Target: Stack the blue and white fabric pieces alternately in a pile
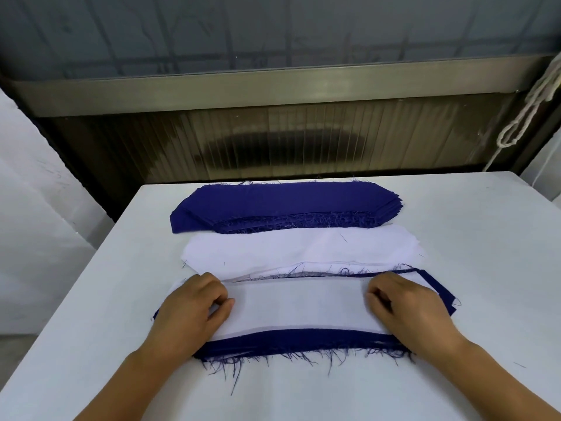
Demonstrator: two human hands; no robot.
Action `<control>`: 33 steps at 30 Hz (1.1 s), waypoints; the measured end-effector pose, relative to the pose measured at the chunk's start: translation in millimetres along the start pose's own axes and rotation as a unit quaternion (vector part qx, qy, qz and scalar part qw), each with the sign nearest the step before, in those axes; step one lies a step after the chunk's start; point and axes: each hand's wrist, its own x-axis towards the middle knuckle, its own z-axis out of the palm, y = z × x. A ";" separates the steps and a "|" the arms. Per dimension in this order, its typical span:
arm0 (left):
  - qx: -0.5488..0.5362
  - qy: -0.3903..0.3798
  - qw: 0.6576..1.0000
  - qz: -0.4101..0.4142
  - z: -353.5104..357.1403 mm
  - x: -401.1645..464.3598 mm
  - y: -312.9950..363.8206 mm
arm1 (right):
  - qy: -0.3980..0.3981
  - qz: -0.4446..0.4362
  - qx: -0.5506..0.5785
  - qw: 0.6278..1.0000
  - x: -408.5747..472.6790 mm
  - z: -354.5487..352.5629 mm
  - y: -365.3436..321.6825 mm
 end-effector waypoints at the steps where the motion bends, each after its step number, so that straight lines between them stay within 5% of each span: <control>1: 0.009 0.005 1.000 -0.002 -1.8 0.4 -3.5 | 0.003 0.007 -0.014 1.000 0.7 -1.2 2.1; 14: 0.074 0.084 0.994 0.004 19.0 103.1 2.5 | 0.038 -0.010 -0.019 0.999 107.1 15.0 8.1; 22: 0.115 -0.038 0.992 -0.025 27.9 149.2 -19.6 | -0.035 0.017 -0.037 0.999 155.4 32.8 29.8; 27: 0.203 -0.061 0.977 -0.014 25.4 152.0 -20.9 | -0.049 0.027 -0.105 0.993 161.1 30.8 30.6; 33: 0.182 -0.039 0.982 -0.023 25.3 157.1 -18.9 | -0.021 0.027 -0.104 0.994 164.2 29.9 27.5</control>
